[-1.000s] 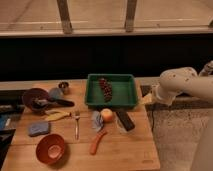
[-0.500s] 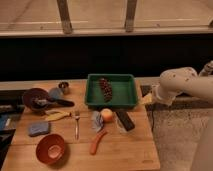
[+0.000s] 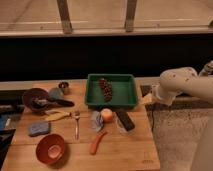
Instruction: Place brush in metal cup
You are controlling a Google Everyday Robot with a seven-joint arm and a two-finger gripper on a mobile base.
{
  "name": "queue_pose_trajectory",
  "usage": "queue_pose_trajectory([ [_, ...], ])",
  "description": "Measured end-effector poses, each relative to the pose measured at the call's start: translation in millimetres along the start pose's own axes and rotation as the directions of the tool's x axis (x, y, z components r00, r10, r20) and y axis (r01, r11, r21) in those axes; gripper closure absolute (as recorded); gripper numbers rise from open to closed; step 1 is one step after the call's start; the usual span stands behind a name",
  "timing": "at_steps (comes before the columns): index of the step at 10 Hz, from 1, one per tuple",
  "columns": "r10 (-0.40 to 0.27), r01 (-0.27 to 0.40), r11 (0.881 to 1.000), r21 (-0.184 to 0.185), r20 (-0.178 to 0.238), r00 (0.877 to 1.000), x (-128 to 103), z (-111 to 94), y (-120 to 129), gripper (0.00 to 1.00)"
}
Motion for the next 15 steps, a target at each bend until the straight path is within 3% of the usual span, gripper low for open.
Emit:
queue_pose_trajectory([
  [2, -0.033, 0.032, 0.999, 0.011, 0.011, 0.999, -1, -4, 3, 0.20],
  [4, -0.133, 0.133, 0.991, 0.019, 0.009, 0.991, -11, -8, 23, 0.20],
  [6, -0.248, 0.248, 0.968, 0.025, 0.014, 0.969, -28, -14, 61, 0.20],
  [9, -0.368, 0.368, 0.930, 0.010, 0.045, 0.929, -53, -25, 132, 0.20],
  [12, -0.434, 0.437, 0.898, -0.057, 0.058, 0.899, -65, -25, 204, 0.20],
  [15, -0.435, 0.438, 0.898, -0.054, 0.057, 0.899, -65, -25, 201, 0.20],
])
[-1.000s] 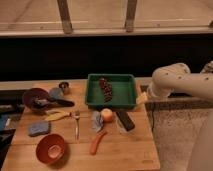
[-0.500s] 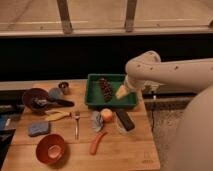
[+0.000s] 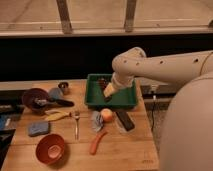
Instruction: Place brush in metal cup
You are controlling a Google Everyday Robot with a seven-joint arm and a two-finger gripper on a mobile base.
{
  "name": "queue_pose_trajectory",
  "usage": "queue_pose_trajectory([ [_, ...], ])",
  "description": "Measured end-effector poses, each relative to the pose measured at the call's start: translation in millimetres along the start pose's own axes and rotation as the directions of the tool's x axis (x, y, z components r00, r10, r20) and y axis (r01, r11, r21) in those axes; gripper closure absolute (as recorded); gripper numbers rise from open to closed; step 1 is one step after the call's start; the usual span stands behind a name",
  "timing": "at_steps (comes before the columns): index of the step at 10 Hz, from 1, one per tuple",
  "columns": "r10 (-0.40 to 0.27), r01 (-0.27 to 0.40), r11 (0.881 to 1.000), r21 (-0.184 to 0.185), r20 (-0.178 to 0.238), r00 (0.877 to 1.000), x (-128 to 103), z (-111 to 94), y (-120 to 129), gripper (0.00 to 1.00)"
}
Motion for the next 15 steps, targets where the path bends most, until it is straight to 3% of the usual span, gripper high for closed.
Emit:
queue_pose_trajectory([
  [2, 0.003, -0.003, 1.000, -0.002, 0.001, 1.000, 0, 0, 0, 0.20],
  [5, 0.040, -0.041, 0.999, -0.033, -0.020, 0.999, 22, 7, -19, 0.20],
  [7, 0.000, -0.001, 0.999, -0.047, -0.025, 1.000, 34, 6, -25, 0.20],
  [10, -0.117, 0.116, 0.991, -0.062, -0.016, 0.993, 19, 8, -2, 0.20],
  [12, -0.208, 0.207, 0.975, -0.079, 0.001, 0.978, -10, 13, 33, 0.20],
  [15, -0.329, 0.331, 0.937, -0.114, 0.038, 0.943, -55, 20, 93, 0.20],
])
